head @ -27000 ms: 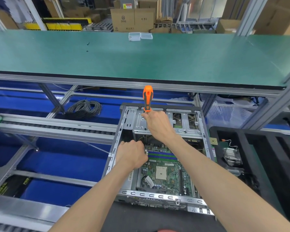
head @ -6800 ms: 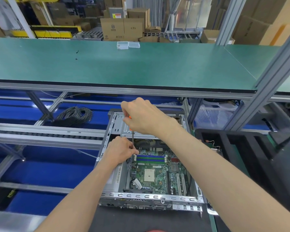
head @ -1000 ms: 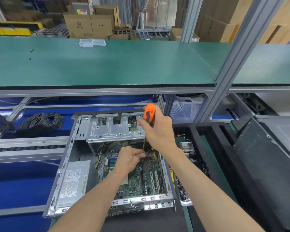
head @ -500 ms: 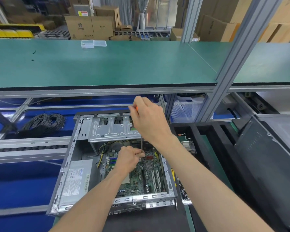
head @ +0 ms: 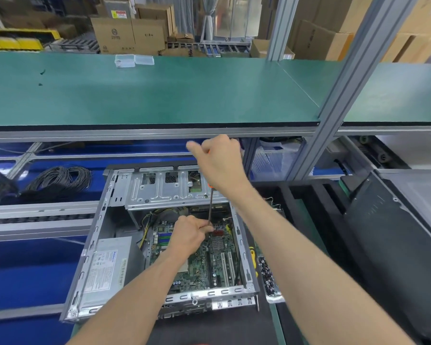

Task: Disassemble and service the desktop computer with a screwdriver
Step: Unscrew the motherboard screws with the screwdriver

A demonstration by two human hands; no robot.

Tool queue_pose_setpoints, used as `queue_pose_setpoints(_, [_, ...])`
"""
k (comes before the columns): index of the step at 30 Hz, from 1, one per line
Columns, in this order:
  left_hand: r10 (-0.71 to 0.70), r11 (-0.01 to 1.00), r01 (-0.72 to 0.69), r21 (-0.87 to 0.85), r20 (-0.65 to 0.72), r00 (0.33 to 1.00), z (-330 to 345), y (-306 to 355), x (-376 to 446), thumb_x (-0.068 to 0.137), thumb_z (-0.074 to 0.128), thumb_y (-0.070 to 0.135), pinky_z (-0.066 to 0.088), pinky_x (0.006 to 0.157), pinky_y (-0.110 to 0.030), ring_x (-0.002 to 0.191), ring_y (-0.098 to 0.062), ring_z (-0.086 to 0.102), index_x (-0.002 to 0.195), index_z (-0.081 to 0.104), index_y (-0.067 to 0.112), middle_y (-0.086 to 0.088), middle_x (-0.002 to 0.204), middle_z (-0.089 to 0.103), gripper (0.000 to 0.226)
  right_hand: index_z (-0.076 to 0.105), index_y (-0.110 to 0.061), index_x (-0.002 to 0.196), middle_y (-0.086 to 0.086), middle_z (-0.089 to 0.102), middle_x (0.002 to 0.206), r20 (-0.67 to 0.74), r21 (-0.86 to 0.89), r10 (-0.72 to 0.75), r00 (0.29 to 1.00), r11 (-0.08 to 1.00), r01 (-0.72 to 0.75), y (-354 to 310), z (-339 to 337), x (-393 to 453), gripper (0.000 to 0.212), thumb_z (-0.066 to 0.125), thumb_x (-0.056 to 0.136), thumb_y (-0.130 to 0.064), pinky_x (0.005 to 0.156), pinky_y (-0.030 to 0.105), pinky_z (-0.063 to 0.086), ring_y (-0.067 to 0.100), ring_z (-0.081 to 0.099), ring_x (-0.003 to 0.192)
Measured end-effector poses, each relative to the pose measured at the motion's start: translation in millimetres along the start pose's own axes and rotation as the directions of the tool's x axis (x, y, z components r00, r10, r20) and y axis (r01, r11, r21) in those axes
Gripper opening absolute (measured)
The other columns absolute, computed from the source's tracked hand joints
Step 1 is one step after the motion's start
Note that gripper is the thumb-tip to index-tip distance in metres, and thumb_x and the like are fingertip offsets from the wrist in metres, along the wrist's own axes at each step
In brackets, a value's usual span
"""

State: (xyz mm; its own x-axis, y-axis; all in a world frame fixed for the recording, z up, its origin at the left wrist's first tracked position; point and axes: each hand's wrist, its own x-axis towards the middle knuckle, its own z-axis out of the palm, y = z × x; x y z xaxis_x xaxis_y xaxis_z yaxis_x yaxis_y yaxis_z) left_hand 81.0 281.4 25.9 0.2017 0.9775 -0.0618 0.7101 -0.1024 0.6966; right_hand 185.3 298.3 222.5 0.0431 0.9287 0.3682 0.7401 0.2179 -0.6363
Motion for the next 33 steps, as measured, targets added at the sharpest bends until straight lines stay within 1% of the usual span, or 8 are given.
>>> queue_pose_setpoints(4, [0.019, 0.999, -0.02, 0.036, 0.015, 1.0, 3, -3, 3, 0.091, 0.072, 0.025, 0.038, 0.063, -0.025, 0.051, -0.02, 0.051, 0.097, 0.081, 0.015, -0.011, 0.077, 0.076, 0.015, 0.022, -0.021, 0.046, -0.009, 0.02, 0.04, -0.249, 0.3, 0.119, 0.961, 0.953, -0.04, 7, 16, 0, 0.063, 0.054, 0.1, -0.017, 0.061, 0.034, 0.022, 0.017, 0.019, 0.042])
queue_pose_setpoints(8, [0.022, 1.0, -0.022, 0.002, 0.033, 0.999, 0, -8, 2, 0.089, 0.074, 0.019, 0.041, 0.055, -0.016, 0.043, -0.003, 0.046, 0.081, 0.081, 0.009, -0.008, 0.064, 0.071, 0.015, 0.036, -0.011, 0.044, 0.002, 0.029, 0.042, 0.357, 0.735, -0.08, 0.931, 0.639, -0.227, 12, 17, 8, 0.055, 0.058, 0.094, -0.014, 0.044, 0.025, 0.023, 0.015, 0.021, 0.037])
queue_pose_setpoints(10, [0.033, 0.999, -0.033, 0.008, 0.025, 0.999, -3, -7, -1, 0.09, 0.072, 0.016, 0.035, 0.051, -0.008, 0.044, 0.0, 0.049, 0.074, 0.079, 0.005, -0.014, 0.063, 0.07, 0.02, 0.041, -0.007, 0.047, 0.004, 0.034, 0.042, 0.401, 0.718, -0.104, 0.91, 0.653, -0.242, 9, 20, 9, 0.051, 0.057, 0.094, -0.016, 0.044, 0.023, 0.026, 0.016, 0.024, 0.036])
queue_pose_setpoints(19, [0.064, 0.997, -0.063, 0.038, -0.029, 0.998, 2, -6, 3, 0.09, 0.073, 0.027, 0.034, 0.063, -0.021, 0.061, -0.025, 0.055, 0.087, 0.082, 0.016, -0.009, 0.071, 0.074, 0.015, 0.043, 0.0, 0.061, 0.003, 0.039, 0.054, -0.286, 0.526, 0.266, 0.921, 0.847, -0.081, 6, 34, -4, 0.047, 0.056, 0.101, -0.023, 0.053, 0.027, 0.03, 0.008, 0.032, 0.051])
queue_pose_setpoints(22, [0.051, 0.998, -0.051, 0.038, -0.011, 0.999, 2, -8, 4, 0.088, 0.075, 0.032, 0.034, 0.062, -0.026, 0.054, -0.018, 0.047, 0.076, 0.08, 0.012, -0.007, 0.065, 0.072, 0.024, 0.04, -0.002, 0.048, 0.005, 0.032, 0.045, 0.088, 0.767, 0.055, 0.995, 0.633, -0.102, 20, 25, 0, 0.05, 0.055, 0.094, -0.017, 0.046, 0.021, 0.025, 0.016, 0.027, 0.039])
queue_pose_setpoints(25, [0.034, 0.998, -0.034, 0.047, 0.0, 0.999, 1, -11, 5, 0.087, 0.075, 0.034, 0.031, 0.06, -0.026, 0.053, -0.014, 0.045, 0.074, 0.079, 0.01, -0.007, 0.065, 0.071, 0.028, 0.037, -0.01, 0.048, 0.002, 0.028, 0.044, 0.377, 0.823, -0.158, 0.913, 0.51, -0.252, 24, 14, 8, 0.04, 0.052, 0.085, -0.01, 0.046, 0.016, 0.02, 0.012, 0.02, 0.039])
queue_pose_setpoints(29, [0.035, 0.999, -0.035, 0.041, 0.01, 0.999, 0, -11, 5, 0.087, 0.075, 0.032, 0.032, 0.054, -0.008, 0.046, 0.002, 0.046, 0.081, 0.081, 0.01, -0.007, 0.068, 0.073, 0.023, 0.05, -0.006, 0.061, 0.012, 0.046, 0.052, 0.352, 0.597, -0.039, 0.935, 0.779, -0.192, 24, 8, 9, 0.033, 0.055, 0.087, -0.026, 0.045, 0.026, 0.036, 0.022, 0.04, 0.045])
queue_pose_setpoints(33, [0.015, 0.999, -0.015, 0.036, -0.003, 1.0, -1, -8, 5, 0.087, 0.075, 0.032, 0.037, 0.058, -0.014, 0.061, -0.014, 0.062, 0.088, 0.082, 0.015, -0.005, 0.07, 0.074, 0.019, 0.049, -0.017, 0.086, -0.001, 0.059, 0.074, 0.033, -0.211, -0.176, 0.984, 0.961, 0.179, 27, 6, 2, 0.038, 0.054, 0.094, -0.054, 0.06, 0.038, 0.045, 0.029, 0.054, 0.068])
